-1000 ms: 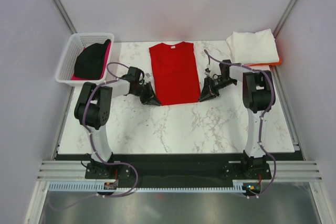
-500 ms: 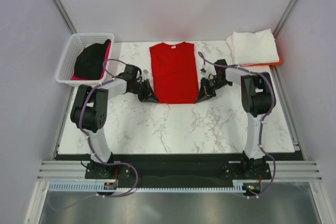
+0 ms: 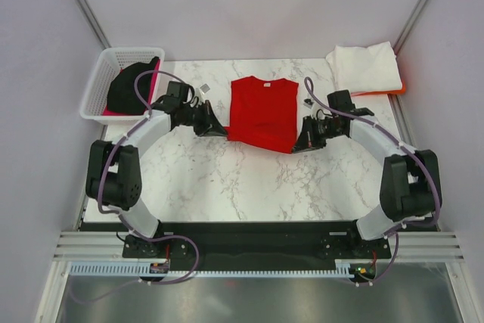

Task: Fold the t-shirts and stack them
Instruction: Fold the tshirt

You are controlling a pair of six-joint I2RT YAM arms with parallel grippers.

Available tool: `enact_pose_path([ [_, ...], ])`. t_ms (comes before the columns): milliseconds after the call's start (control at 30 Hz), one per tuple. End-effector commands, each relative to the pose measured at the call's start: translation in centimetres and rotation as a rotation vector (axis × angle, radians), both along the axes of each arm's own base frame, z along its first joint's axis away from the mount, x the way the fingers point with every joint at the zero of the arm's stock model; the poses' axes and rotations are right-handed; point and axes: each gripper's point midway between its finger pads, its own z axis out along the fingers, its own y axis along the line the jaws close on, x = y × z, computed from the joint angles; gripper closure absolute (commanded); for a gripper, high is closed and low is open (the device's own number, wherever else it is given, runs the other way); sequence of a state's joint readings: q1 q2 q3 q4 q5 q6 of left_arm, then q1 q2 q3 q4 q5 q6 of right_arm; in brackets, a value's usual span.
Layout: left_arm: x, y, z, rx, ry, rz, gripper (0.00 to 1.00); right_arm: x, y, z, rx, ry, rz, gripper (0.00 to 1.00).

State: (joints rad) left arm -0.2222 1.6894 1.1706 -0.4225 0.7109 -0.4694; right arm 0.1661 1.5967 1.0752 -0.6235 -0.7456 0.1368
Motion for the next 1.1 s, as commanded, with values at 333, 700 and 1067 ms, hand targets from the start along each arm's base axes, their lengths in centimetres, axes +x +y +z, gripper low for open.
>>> enact_pose_path([
  [333, 3.6, -0.1, 5.1, 0.003, -0.24, -0.051, 0.98, 4.7, -2.0, 3.5, -0.005, -0.144, -0.05, 1.0],
  [700, 15.3, -1.6, 4.0, 0.07, -0.411, -0.079, 0.98, 19.0, -2.9, 3.1, -0.067, -0.295, -0.065, 1.0],
  [1067, 26.2, -3.0, 2.6, 0.174, -0.652, -0.024, 0.83, 29.8, -3.8, 0.9, -0.156, -0.478, -0.122, 0.97],
])
